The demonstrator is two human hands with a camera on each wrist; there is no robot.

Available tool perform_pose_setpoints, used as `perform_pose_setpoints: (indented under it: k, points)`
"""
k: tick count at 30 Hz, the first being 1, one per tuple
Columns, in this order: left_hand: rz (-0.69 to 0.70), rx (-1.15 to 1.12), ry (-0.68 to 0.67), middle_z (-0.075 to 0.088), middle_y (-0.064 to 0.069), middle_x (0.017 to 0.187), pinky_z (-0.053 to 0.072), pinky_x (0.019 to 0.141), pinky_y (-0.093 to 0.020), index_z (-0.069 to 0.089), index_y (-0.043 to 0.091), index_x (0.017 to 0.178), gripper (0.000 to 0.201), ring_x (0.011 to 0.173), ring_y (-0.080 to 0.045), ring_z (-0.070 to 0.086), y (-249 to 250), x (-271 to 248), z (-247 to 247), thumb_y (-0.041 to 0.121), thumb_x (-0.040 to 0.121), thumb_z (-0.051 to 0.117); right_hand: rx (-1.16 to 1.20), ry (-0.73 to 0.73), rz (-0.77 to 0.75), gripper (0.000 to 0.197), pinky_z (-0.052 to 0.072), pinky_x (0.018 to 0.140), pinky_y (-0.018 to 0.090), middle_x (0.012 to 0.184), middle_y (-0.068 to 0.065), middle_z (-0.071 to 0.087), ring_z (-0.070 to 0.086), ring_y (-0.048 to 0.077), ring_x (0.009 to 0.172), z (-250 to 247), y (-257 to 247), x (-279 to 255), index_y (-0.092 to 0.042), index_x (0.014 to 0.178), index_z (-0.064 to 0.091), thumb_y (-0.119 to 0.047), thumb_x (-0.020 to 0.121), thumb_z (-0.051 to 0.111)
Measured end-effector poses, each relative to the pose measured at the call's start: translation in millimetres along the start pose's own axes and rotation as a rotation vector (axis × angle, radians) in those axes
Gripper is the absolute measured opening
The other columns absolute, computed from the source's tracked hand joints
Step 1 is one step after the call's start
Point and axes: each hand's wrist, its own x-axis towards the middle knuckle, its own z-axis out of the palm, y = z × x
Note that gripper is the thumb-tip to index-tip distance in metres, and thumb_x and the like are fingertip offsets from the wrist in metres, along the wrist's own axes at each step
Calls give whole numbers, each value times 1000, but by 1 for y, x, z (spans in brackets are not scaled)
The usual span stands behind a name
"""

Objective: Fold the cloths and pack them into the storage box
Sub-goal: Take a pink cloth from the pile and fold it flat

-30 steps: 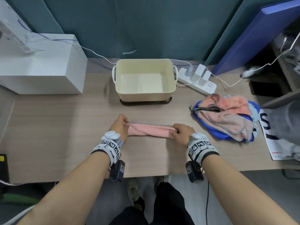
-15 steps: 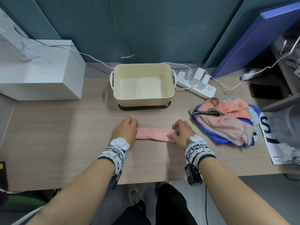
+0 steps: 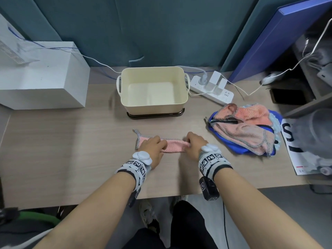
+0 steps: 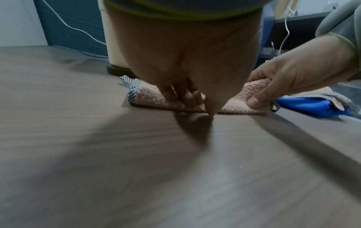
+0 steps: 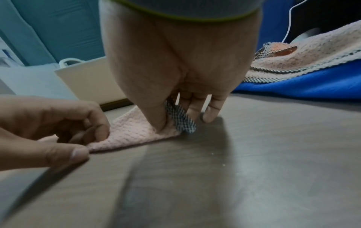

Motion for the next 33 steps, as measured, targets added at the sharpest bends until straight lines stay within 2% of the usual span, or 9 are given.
perform_pose_setpoints:
  k: [5,8,11,13,20,24,26,29,33]
  points:
    - [-203,-473,70,60,9,91,52,74,-25,62,31,95,33,77,-9,61,25,1,-16,57,74,61,523,47,-59,26,56,69,37,93,3,69,63,18,73,-1,-25,-19,-39,103,48,-27,89,67]
    - [-349,-776,122,68,7,88,51,71,-14,64,29,101,37,76,-6,65,36,0,-30,55,78,73,828,-48,-68,46,57,87,45,90,11,68,61,22,78,-11,-51,-27,-31,124,51,-13,82,62]
    - [-443,-765,145,67,12,79,44,60,-9,62,26,106,31,70,-3,64,28,-4,-39,38,83,78,959,-139,-97,73,52,74,14,102,18,73,60,22,90,-19,-66,-31,-14,135,48,-10,62,50]
    - [-479,-672,183,68,6,86,43,64,-20,62,28,108,32,81,-16,65,16,-7,-41,31,80,76,969,-136,-100,64,49,68,13,112,25,73,63,25,94,-16,-71,-32,-15,129,48,-6,66,56]
    - [-710,-596,297,67,4,103,49,80,-26,60,26,118,37,86,-21,64,-40,-18,-36,22,83,71,406,-62,-253,31,45,70,26,88,2,63,55,13,69,20,-73,-26,-33,95,67,-11,75,57]
    - [-726,-577,267,70,1,110,53,90,-32,59,25,120,41,94,-23,67,-53,-18,-27,25,81,73,255,-216,-217,55,45,67,22,81,-10,63,54,10,67,30,-81,-40,-47,129,65,-14,87,53]
    - [-723,-564,264,67,2,110,49,90,-27,59,22,123,42,96,-21,64,-52,-17,-26,24,84,74,114,-277,-226,66,47,76,20,109,-2,72,66,17,85,33,-87,-44,-57,146,46,-22,90,51]
    - [-731,-541,269,62,4,104,46,85,-25,60,22,121,41,91,-19,60,-54,-15,-24,27,84,75,-39,-310,-196,72,49,87,29,126,13,67,65,33,108,35,-96,-44,-42,160,25,-24,96,53]
    - [-746,-467,211,65,1,102,55,82,-34,57,28,111,38,83,-23,64,-53,-12,-29,39,80,76,-94,-239,-103,58,46,76,35,110,19,67,62,35,91,40,-96,-49,-20,155,26,-17,101,48]
